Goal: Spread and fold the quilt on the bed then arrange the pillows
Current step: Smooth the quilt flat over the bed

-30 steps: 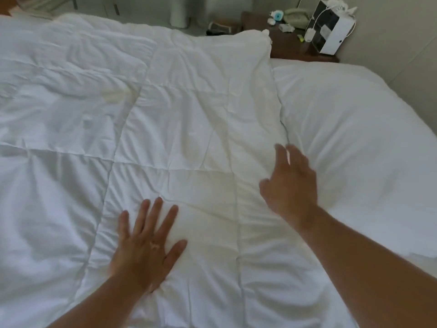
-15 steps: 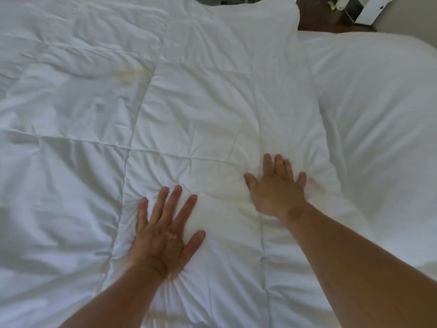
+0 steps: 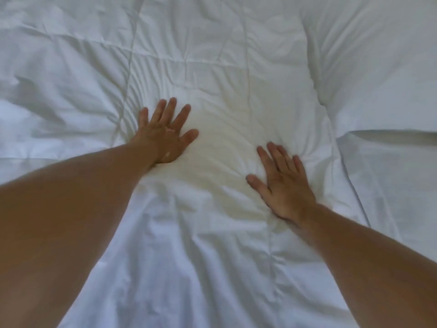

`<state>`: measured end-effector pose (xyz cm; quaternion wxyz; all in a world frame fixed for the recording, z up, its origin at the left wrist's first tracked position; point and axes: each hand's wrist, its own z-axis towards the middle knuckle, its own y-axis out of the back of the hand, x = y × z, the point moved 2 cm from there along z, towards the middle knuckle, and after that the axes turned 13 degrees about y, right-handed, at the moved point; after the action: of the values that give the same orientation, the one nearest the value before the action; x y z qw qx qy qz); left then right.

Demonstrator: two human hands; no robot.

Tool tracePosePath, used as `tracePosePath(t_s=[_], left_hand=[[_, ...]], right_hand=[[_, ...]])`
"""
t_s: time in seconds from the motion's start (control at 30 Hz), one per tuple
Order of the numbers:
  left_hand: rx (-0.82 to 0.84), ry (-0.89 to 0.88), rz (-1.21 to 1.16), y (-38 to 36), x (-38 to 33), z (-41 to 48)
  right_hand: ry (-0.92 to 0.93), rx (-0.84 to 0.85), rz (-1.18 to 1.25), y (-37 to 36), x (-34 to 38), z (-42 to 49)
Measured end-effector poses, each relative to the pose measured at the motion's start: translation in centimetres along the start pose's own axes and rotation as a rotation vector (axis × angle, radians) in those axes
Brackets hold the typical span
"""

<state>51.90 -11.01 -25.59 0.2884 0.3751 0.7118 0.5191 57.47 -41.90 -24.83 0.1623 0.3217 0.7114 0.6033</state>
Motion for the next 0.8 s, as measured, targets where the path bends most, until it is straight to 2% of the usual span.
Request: tracePosePath(t_s=[0.13, 0.23, 0.3, 0.5, 0.63, 0.73, 0.8], left_hand=[[0.097, -0.024, -0.073, -2.0, 1.5, -8.8], [0.098, -0.026, -0.051, -3.3, 2.7, -15.4], [0.099, -0.025, -0.023, -4.3, 2.7, -19.8], [0.148, -0.149, 0.005, -7.7, 3.0, -33.7], [0.197, -0.243, 0.035, -9.6, 4.8, -42.1], [0.235, -0.246, 0.045, -9.7, 5.0, -47.0], [0.245, -0.312, 0.054, -9.7, 4.8, -50.2]], right_hand=[[-0.112, 0.146, 0.029, 0.9, 1.6, -0.5], [-0.181, 0.149, 0.168, 0.8, 6.0, -2.9], [-0.146, 0.134, 0.226, -0.4, 9.2, -6.7], [-0.007, 0.089, 0.072, -4.9, 14.0, -23.0], [-0.060, 0.138, 0.107, -6.4, 16.6, -30.5], [-0.144, 0.187, 0.187, -5.7, 20.7, -33.7], [-0.068, 0.213, 0.244, -5.4, 24.7, -36.0]])
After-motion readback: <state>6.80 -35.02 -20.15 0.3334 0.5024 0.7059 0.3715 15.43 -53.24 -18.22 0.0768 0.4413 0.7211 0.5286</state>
